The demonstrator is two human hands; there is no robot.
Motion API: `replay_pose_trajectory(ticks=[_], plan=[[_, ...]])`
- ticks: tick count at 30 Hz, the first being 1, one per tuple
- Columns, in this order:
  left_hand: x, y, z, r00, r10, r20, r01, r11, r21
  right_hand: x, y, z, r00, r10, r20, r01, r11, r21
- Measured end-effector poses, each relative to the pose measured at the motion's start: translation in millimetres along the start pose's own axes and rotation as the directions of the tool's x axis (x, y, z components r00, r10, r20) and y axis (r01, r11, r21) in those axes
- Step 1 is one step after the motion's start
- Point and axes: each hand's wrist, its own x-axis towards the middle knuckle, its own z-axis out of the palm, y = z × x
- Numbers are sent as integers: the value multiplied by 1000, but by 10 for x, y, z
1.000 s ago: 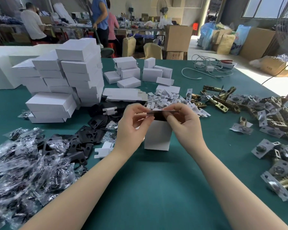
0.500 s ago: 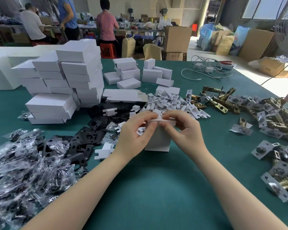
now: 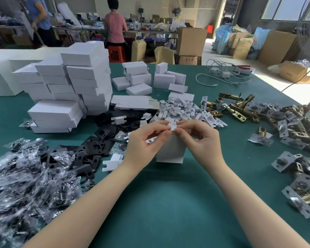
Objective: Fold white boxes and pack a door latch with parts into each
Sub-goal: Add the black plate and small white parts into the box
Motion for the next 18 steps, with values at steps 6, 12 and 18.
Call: replay_pose_trajectory(ticks=[6,12,18], plan=[[-6,13,13,1000,-3,-13,3,1000,0,9,6,-32,999,33,0,-33,999,8],[-1,6,7,1000,13,-23,-13,1000,7,-8,-13,-13,996,81,-25,-80,996,29],[0,-15,-5,1000,25,-10,-24,1000,10,2,13,-28,996,87,-24,-86,995,42]])
